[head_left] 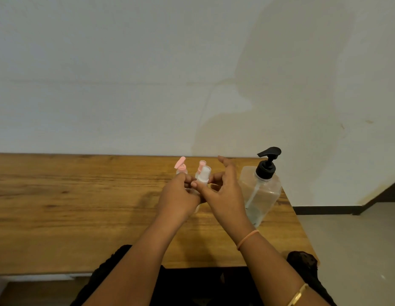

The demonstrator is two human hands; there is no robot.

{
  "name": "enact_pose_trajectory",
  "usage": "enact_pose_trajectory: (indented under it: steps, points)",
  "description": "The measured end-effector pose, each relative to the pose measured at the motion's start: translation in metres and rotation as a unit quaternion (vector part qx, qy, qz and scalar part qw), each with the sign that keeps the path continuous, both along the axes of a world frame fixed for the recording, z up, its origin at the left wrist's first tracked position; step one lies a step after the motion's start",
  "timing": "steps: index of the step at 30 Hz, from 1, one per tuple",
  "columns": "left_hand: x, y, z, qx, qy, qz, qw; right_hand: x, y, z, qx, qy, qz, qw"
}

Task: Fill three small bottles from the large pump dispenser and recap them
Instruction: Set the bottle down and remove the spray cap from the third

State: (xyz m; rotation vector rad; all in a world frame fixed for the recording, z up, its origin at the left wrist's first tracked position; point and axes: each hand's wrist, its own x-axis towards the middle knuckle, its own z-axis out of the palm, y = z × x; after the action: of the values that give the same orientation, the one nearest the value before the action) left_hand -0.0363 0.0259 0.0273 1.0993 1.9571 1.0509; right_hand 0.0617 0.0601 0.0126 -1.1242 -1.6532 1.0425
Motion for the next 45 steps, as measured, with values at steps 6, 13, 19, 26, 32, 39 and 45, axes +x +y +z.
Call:
enact_pose_trajectory:
  steps: [6,13,19,26,32,39,45]
  points:
    - [-0.003,-0.002,0.002,0.006,-0.01,0.007,1.0,0.001,0.0,-0.002,-0.027,0.063,0.077,0.995]
    - [0.0,0.0,-0.003,-0.004,0.03,-0.013,0.999,0.0,0.001,0.001,-0.009,-0.005,0.002,1.0]
    - [-0.008,0.002,-0.008,-0.002,0.099,-0.021,0.995,0.004,-0.001,-0.001,-0.019,-0.017,0.073,0.997]
    - [-0.01,0.002,-0.012,-0.006,0.19,-0.032,0.981,0.006,0.0,0.0,0.086,-0.208,0.057,0.973]
    - [-0.012,0.002,-0.014,-0.007,0.21,-0.036,0.977,0.006,-0.003,-0.001,-0.002,-0.188,0.062,0.98]
    - [-0.015,0.003,-0.015,-0.018,0.208,-0.04,0.977,0.01,-0.002,0.007,0.107,-0.202,0.088,0.97]
    - [-0.029,0.005,-0.02,-0.059,0.221,-0.007,0.974,0.022,-0.004,0.012,0.208,-0.194,0.066,0.956]
